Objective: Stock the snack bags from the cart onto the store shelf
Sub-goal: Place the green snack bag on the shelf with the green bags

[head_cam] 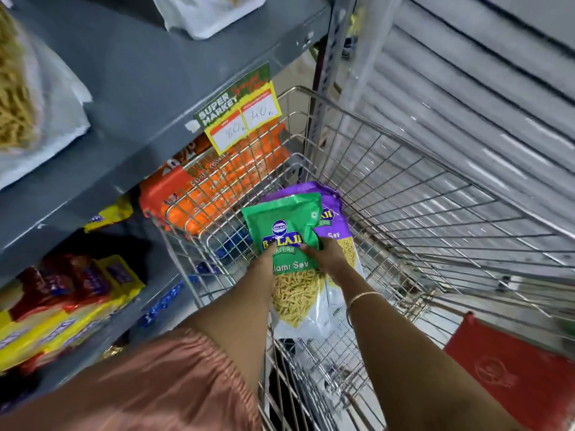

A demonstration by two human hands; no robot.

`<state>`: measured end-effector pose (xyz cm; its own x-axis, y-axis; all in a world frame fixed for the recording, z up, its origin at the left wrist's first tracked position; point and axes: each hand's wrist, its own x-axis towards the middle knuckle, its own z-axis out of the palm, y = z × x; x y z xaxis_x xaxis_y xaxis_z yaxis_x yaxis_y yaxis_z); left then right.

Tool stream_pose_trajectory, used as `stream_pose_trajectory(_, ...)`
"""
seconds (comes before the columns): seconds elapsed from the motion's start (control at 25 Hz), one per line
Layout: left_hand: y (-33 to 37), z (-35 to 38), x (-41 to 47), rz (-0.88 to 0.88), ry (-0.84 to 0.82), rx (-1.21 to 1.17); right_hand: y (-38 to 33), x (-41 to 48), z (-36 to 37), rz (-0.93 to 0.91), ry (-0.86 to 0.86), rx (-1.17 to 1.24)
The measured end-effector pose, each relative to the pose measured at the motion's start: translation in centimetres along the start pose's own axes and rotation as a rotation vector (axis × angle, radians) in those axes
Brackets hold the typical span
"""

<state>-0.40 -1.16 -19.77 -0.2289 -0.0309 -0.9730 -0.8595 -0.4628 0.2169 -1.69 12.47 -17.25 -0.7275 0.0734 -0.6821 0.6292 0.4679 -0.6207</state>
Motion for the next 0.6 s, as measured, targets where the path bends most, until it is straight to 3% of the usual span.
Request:
stream_pose_trajectory(0.12,0.7,0.0,-1.8,0.013,0.041,0.112,0.0,-0.1,0.7,0.026,-0.030,0.150)
stream_pose_trajectory(0.32,1.2,0.8,-3.6,0.043,-0.050,0.272,0.3,-1.3,-1.0,0.034,-0.047,0.413)
stream_pose_trajectory(0.44,2.5,1.2,-3.5,0.232,-0.100,0.295,-2.2,-4.5,-3.8,-0.016,-0.033,0.503)
stream_pose_trajectory(0.6,5.9,2.0,-14.3,0.461,-0.130,0.368,-8.1,-8.6,-6.7,-0.245,-0.075,0.479)
